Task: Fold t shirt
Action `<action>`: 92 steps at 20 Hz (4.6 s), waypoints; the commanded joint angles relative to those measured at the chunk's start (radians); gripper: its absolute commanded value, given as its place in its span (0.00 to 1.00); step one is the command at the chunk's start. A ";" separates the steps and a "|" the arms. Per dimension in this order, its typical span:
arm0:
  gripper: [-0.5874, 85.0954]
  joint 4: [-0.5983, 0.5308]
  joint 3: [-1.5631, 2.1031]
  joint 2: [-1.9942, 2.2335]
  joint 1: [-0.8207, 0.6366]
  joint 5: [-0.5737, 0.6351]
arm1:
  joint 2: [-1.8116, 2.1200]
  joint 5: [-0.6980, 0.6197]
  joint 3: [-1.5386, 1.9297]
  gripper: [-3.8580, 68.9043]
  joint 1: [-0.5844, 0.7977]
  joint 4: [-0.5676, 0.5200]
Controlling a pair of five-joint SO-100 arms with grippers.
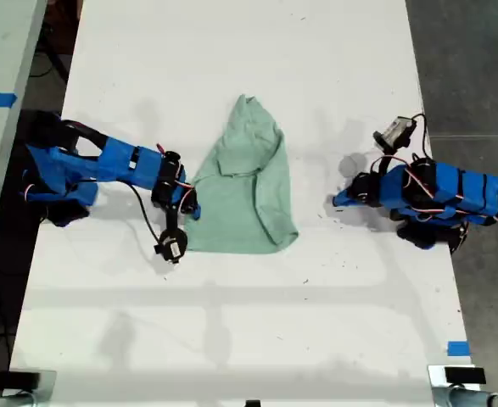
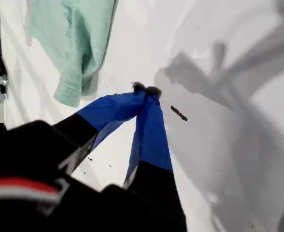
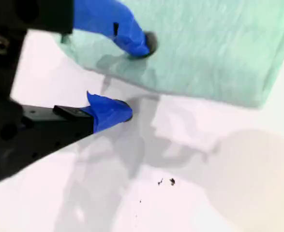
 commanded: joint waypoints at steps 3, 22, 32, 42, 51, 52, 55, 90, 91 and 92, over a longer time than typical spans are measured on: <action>0.01 0.046 -0.049 -0.071 -0.054 -0.031 | 0.015 0.006 0.057 0.03 0.003 0.006; 0.36 -0.029 -0.810 -0.112 -0.060 0.356 | 0.015 0.003 0.057 0.03 0.005 0.006; 0.01 0.110 -0.537 0.538 -0.144 0.380 | 0.015 0.002 0.057 0.03 0.003 0.005; 0.01 -0.416 1.261 2.102 -0.224 0.380 | 0.015 0.008 0.057 0.03 0.003 0.005; 0.01 -0.399 1.368 2.121 -0.236 0.380 | 0.015 0.011 0.057 0.03 0.002 0.006; 0.01 -0.396 1.368 2.121 -0.238 0.380 | 0.015 0.011 0.057 0.03 0.002 0.006; 0.01 -0.394 1.368 2.121 -0.238 0.380 | 0.015 0.011 0.057 0.03 0.000 0.006; 0.01 -0.379 1.365 2.121 -0.236 0.374 | 0.015 0.014 0.057 0.03 0.000 0.006; 0.01 -0.379 1.365 2.121 -0.236 0.374 | 0.015 0.014 0.057 0.03 0.000 0.006; 0.01 -0.379 1.365 2.121 -0.236 0.374 | 0.015 0.014 0.057 0.03 0.000 0.006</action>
